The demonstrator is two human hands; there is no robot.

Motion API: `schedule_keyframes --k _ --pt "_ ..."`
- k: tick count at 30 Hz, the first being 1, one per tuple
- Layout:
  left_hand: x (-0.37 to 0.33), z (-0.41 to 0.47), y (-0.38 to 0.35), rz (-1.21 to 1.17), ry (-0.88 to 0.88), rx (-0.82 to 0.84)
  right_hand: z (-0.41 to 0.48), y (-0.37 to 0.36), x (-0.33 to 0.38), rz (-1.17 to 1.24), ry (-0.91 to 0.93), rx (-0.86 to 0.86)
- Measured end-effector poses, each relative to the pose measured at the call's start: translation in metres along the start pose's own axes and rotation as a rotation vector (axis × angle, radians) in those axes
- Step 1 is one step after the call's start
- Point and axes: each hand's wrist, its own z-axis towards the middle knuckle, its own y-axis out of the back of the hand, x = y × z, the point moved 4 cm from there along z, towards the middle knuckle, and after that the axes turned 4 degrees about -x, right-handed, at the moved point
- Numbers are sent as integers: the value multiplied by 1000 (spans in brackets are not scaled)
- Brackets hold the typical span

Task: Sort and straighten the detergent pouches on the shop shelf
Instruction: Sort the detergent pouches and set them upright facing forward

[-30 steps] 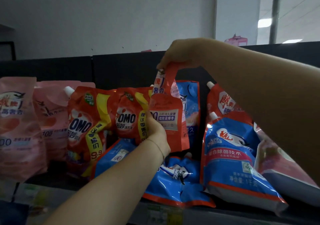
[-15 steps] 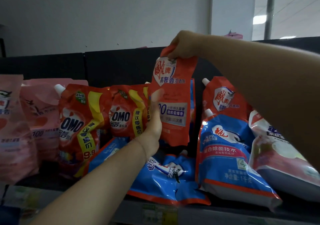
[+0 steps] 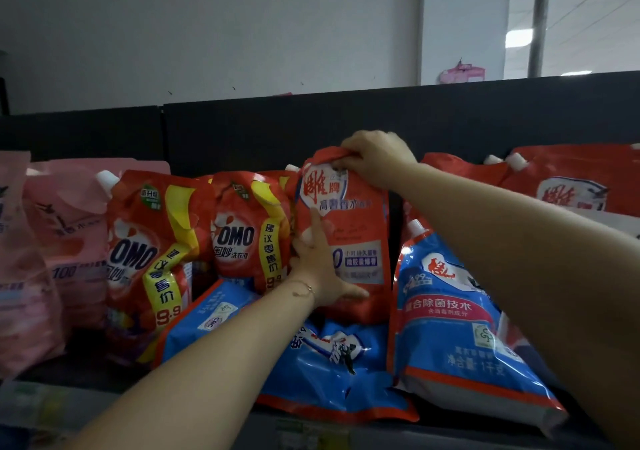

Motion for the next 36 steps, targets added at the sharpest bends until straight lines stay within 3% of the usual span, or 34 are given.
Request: schedule_keyframes --k 6,13,17,20,26,31,36 --pt "-3 1 -8 144 1 16 -1 5 -15 75 -114 78" --pt "-4 9 18 257 -70 141 -8 25 3 -77 41 -107" --pt "-16 -16 34 177 -243 145 -19 20 18 -155 110 -121" --pt "-21 -45 35 128 -302 238 -30 11 28 -103 122 -70" --pt "-21 -101 26 256 -443 473 -46 -15 41 -60 109 53" --pt "-15 -131 14 553 -686 308 -70 -21 59 -8 141 139" --pt "0 -144 4 717 -755 252 -92 -20 74 -41 216 259"
